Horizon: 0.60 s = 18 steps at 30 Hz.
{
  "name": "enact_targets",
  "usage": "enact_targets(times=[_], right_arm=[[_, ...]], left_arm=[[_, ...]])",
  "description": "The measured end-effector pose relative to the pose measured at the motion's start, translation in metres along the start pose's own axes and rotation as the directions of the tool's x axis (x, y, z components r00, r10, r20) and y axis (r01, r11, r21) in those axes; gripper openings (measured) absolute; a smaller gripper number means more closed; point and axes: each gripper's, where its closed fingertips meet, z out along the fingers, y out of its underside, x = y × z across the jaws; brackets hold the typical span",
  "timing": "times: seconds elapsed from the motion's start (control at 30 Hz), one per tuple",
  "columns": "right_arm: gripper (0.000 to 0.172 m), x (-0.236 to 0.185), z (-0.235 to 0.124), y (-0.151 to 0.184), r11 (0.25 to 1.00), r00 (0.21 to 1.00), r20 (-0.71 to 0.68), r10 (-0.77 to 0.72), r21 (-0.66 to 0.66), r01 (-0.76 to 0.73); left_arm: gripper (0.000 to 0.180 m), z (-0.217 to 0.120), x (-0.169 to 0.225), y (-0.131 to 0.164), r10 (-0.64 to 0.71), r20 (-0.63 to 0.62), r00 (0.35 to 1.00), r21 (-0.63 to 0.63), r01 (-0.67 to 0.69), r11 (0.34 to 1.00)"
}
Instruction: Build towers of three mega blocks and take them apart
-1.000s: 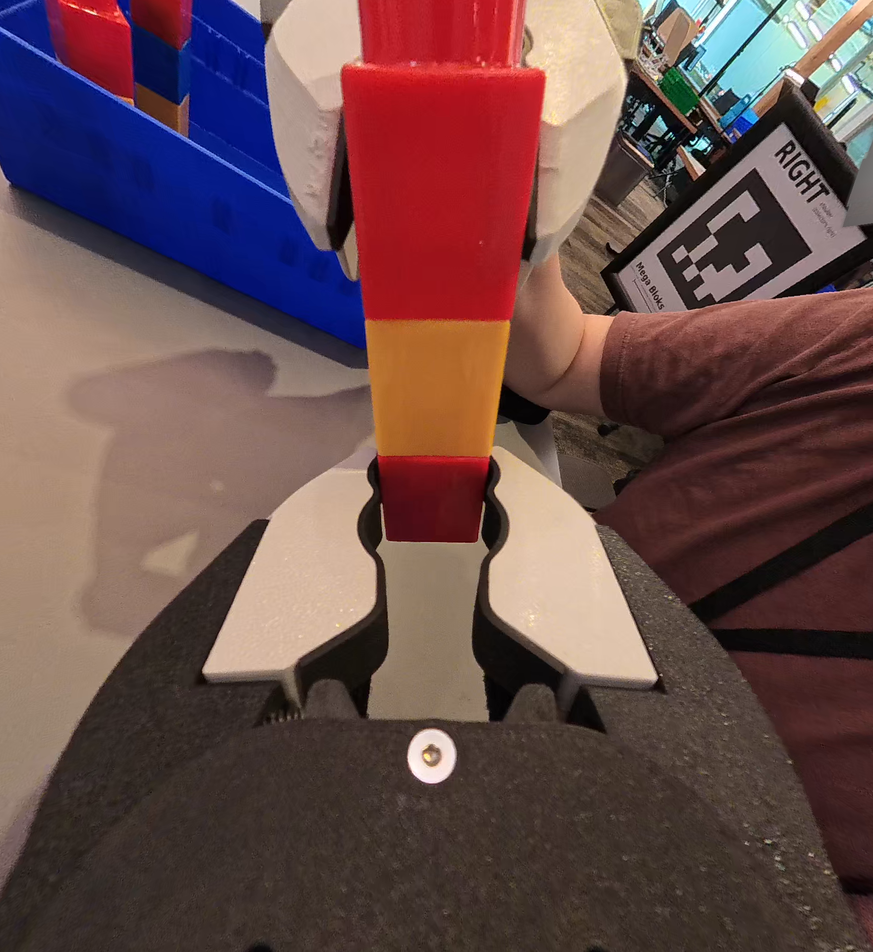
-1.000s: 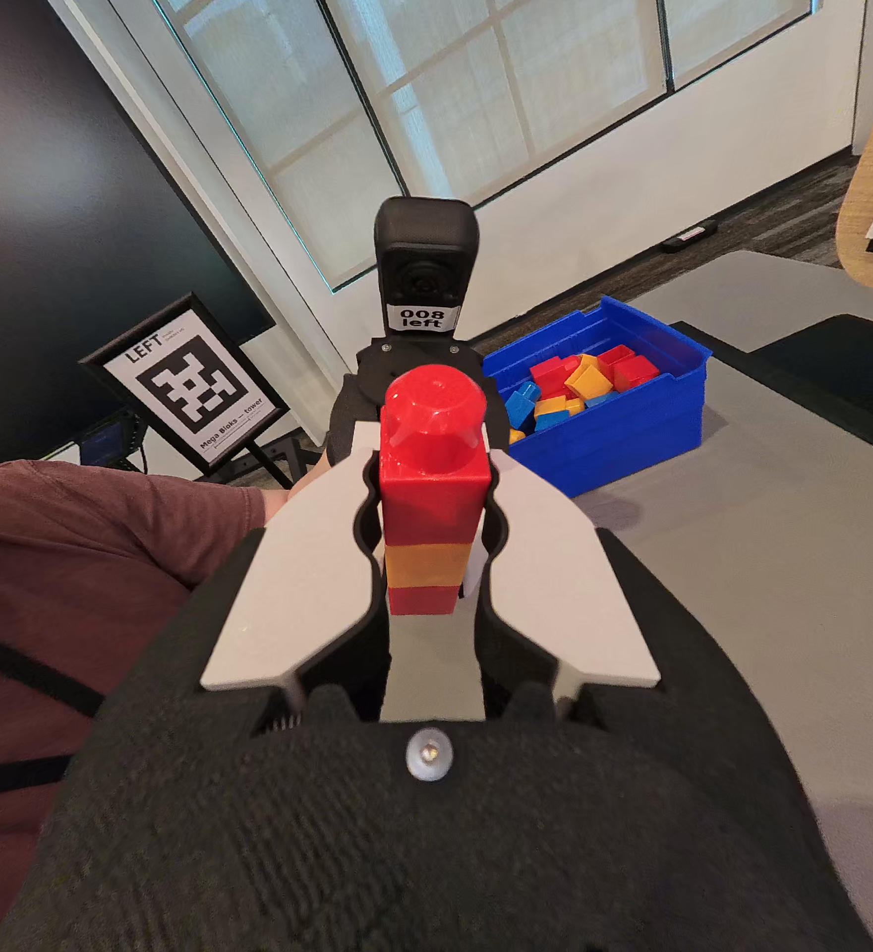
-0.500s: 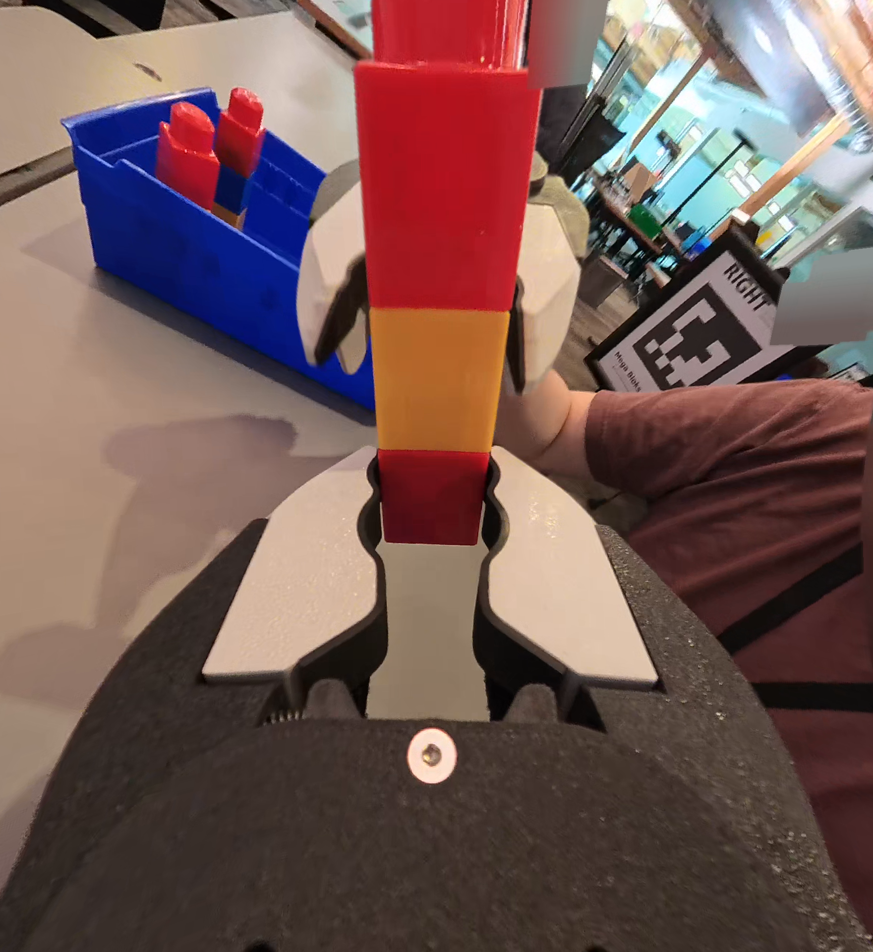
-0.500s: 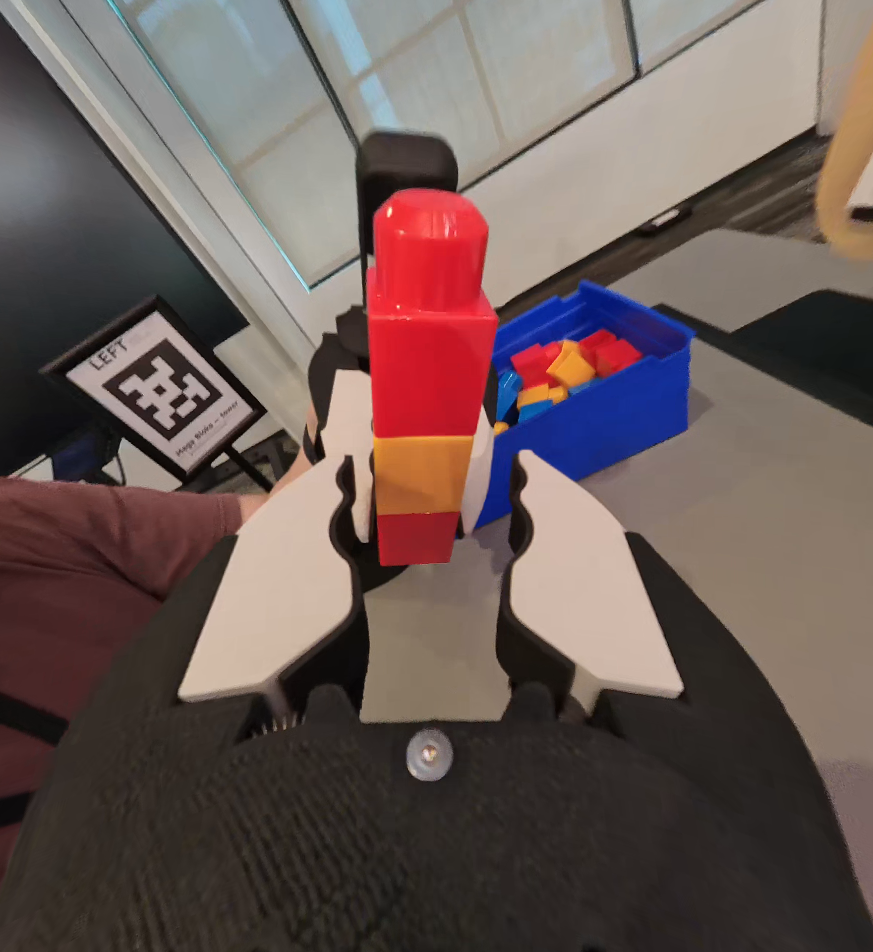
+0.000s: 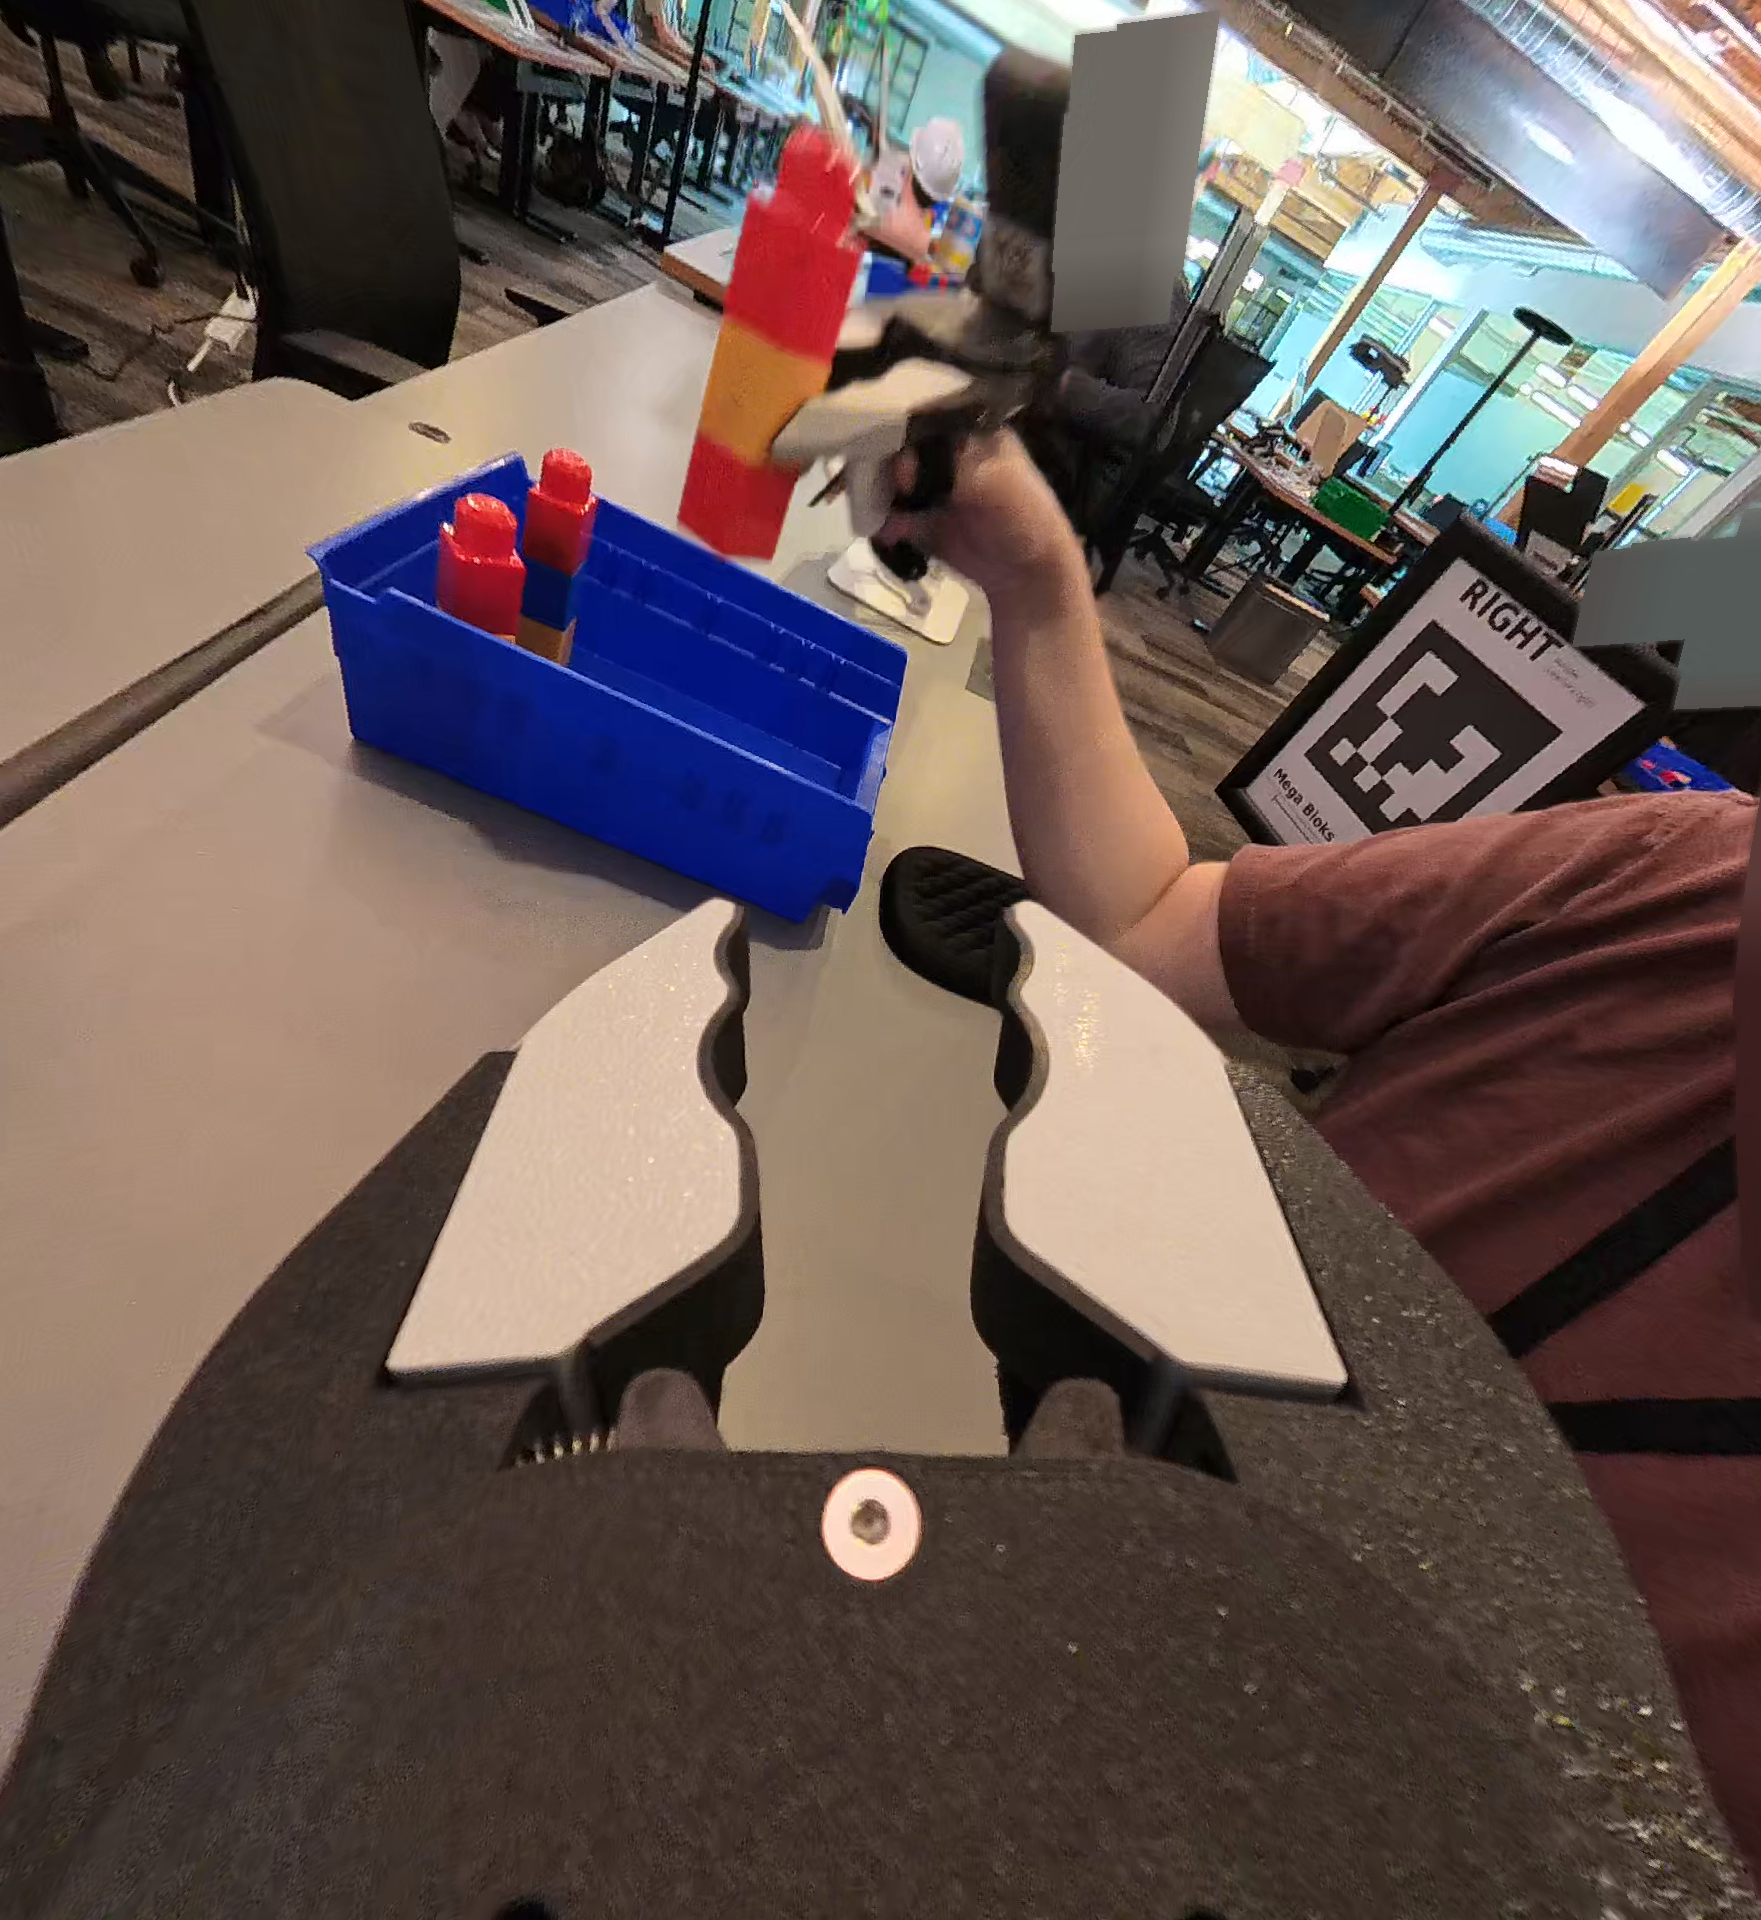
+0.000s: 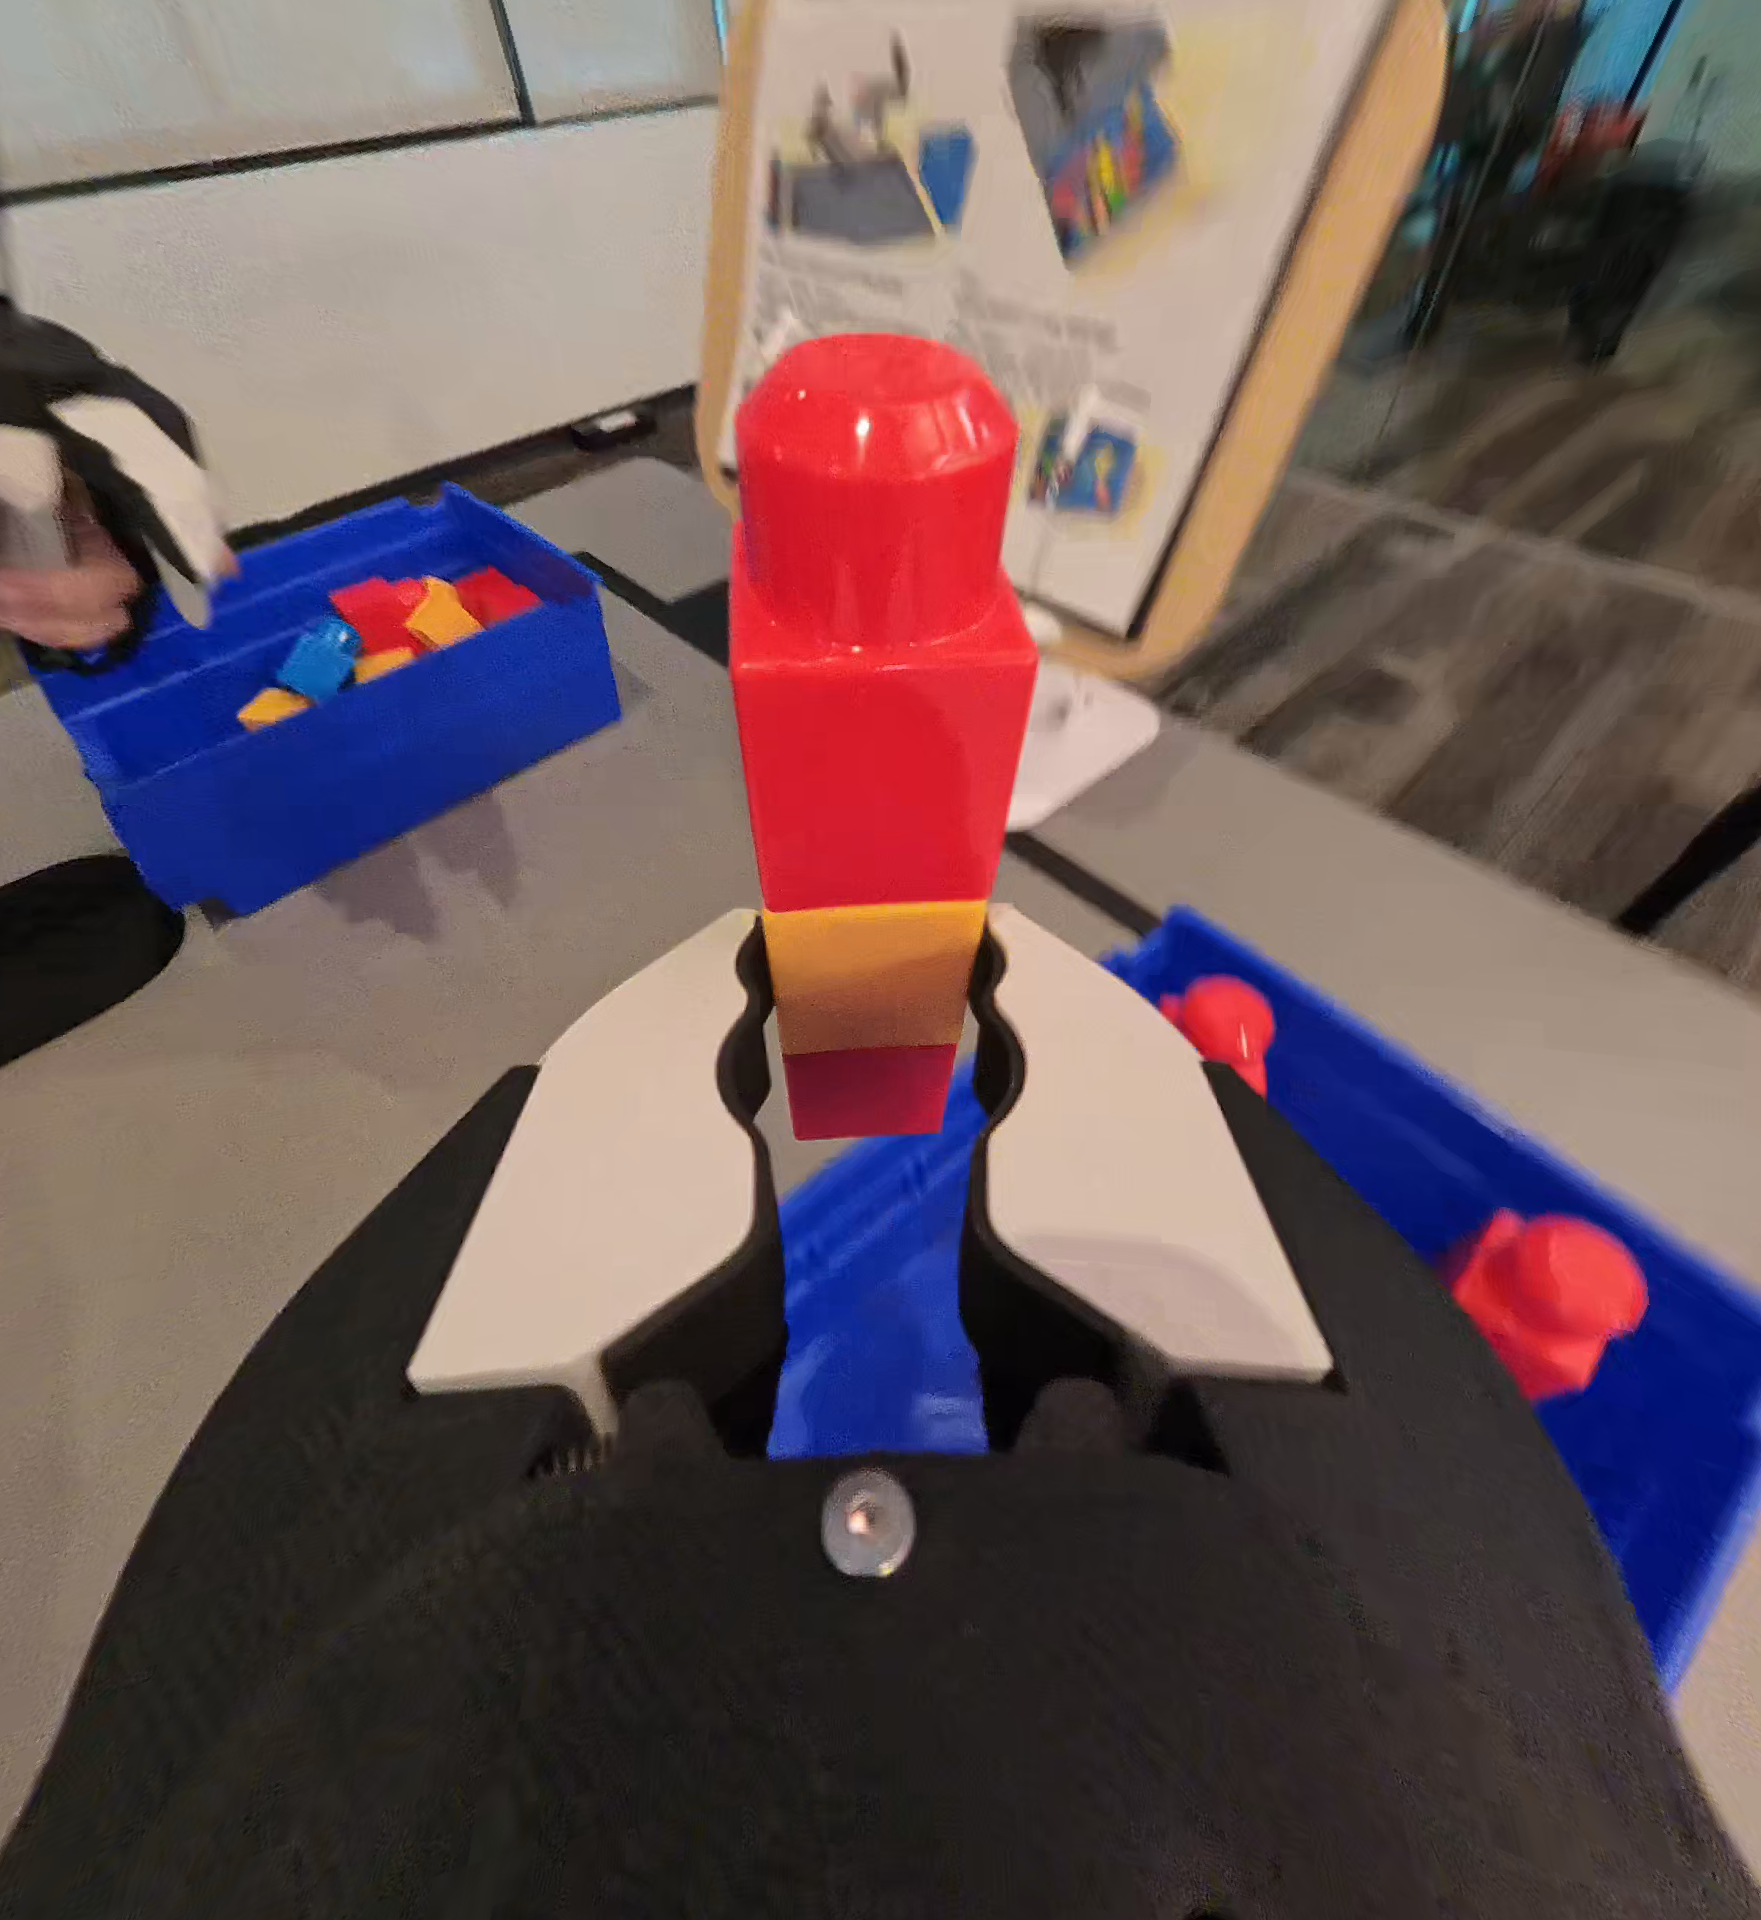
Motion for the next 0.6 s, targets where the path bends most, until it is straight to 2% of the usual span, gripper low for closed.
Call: enact_targets(times=[0.13, 0.2, 0.4, 0.6], right_arm=[[0.037, 0.024, 0.028, 0.062, 0.996, 0.992, 0.109, 0.058, -0.068, -0.051], [0.037, 0.033, 0.043, 0.086, 0.993, 0.991, 0.116, 0.07, -0.106, -0.058], [0.037, 0.049, 0.068, 0.123, 0.992, 0.994, 0.096, -0.05, -0.111, 0.061], [0.037, 0.055, 0.077, 0.146, 0.982, 0.992, 0.1, -0.08, -0.164, 0.096]], left_arm=[[0.043, -0.006, 0.005, -0.004, 0.002, -0.018, 1.0, 0.021, -0.002, 1.0], [0.043, -0.006, 0.008, -0.005, 0.003, -0.021, 1.0, 0.025, -0.003, 1.0], [0.041, -0.006, 0.02, -0.003, 0.05, -0.033, 0.998, 0.0, -0.05, 0.999], [0.04, -0.005, 0.024, -0.001, 0.05, -0.047, 0.998, -0.019, -0.051, 0.999]])
